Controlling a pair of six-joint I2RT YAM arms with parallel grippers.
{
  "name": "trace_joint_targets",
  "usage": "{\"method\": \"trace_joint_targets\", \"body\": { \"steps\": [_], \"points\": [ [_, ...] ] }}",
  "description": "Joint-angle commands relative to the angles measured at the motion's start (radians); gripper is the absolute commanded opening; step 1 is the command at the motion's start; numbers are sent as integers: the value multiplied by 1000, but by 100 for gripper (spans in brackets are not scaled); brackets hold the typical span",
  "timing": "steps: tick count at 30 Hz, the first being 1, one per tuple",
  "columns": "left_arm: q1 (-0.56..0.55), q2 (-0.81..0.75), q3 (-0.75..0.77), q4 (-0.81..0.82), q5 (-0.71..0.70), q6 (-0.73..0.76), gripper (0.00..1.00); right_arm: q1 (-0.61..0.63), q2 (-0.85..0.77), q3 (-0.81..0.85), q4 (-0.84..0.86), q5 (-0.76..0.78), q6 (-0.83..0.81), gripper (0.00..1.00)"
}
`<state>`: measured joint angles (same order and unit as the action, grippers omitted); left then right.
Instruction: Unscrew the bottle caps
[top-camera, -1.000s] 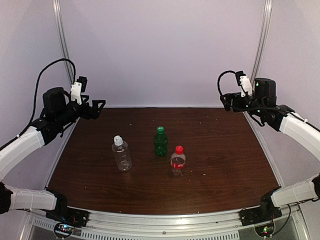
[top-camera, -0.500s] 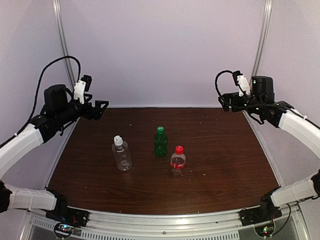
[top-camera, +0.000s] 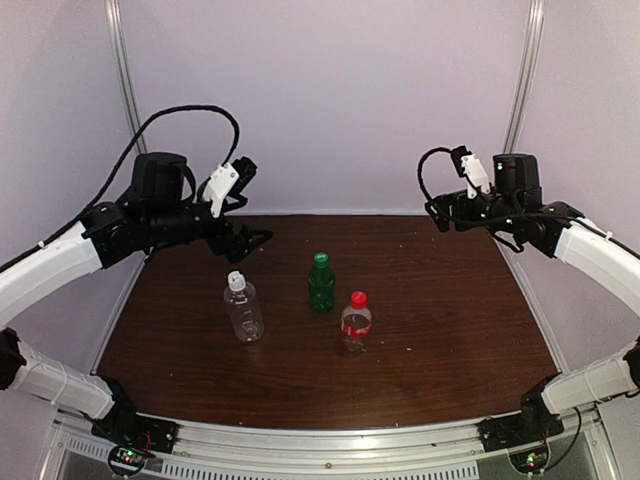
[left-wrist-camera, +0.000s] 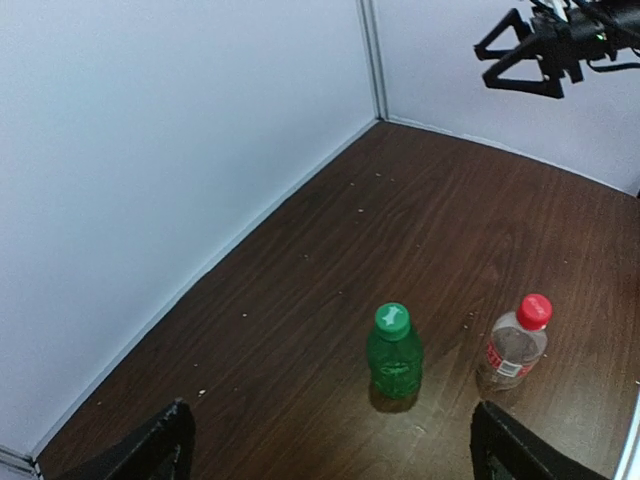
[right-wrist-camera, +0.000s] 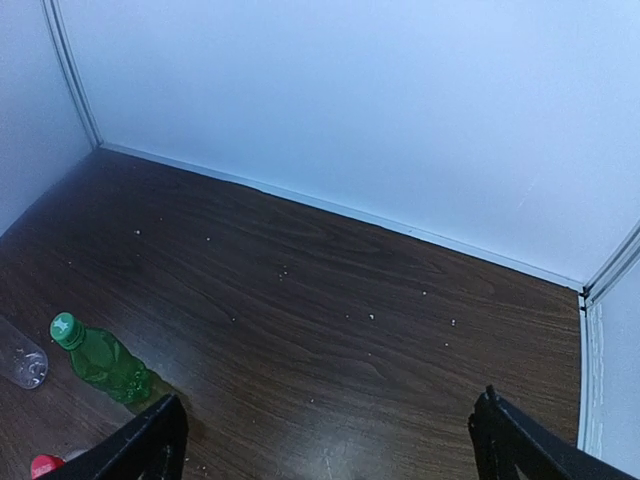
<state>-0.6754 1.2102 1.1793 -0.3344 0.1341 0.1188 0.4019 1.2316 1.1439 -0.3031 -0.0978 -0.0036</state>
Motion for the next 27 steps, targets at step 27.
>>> {"method": "trace_joint_targets", "body": {
  "steps": [27],
  "points": [
    [-339, 667, 427, -158, 153, 38, 68, 32, 27, -145, 2, -37, 91, 100]
  ]
}}
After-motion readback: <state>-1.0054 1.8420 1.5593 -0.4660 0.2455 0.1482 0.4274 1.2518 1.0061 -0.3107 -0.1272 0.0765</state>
